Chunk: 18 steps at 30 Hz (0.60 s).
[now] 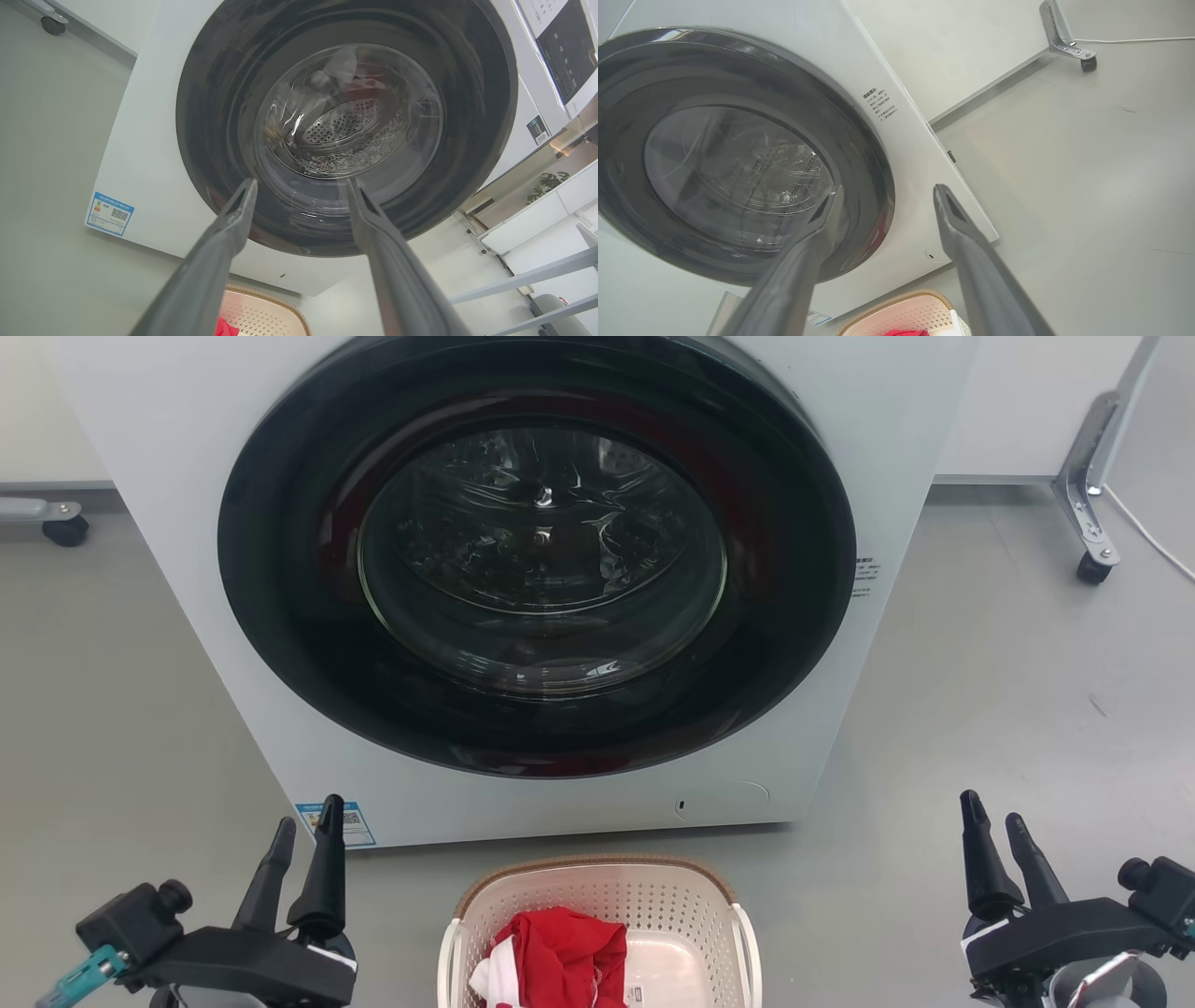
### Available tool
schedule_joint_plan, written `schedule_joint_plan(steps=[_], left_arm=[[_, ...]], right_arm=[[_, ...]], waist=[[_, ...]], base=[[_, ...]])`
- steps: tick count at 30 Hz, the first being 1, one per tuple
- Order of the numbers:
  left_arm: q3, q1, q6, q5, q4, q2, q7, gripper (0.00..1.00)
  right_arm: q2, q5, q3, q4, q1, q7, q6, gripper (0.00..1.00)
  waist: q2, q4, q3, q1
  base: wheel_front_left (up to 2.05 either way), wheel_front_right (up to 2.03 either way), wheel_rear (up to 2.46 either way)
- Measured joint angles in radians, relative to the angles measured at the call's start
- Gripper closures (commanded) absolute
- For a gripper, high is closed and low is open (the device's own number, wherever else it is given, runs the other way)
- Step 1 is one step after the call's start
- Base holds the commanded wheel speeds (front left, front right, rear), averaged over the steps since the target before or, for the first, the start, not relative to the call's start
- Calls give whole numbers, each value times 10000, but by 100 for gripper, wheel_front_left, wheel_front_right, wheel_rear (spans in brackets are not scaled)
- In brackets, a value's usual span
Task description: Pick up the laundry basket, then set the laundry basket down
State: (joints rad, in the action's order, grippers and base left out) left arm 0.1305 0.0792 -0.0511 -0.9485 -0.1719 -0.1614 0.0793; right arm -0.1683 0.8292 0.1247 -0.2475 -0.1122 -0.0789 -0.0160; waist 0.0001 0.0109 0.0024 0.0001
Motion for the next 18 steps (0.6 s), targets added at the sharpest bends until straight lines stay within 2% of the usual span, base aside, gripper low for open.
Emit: schedule_joint_plan(steps=[18], left_arm=[[692,-109,439,2429,117,-282,650,0]], right_arm=[[-123,-2629,840,-322,40,-650,527,0]], waist=[[0,-4,11,0]], base=[[0,0,0]])
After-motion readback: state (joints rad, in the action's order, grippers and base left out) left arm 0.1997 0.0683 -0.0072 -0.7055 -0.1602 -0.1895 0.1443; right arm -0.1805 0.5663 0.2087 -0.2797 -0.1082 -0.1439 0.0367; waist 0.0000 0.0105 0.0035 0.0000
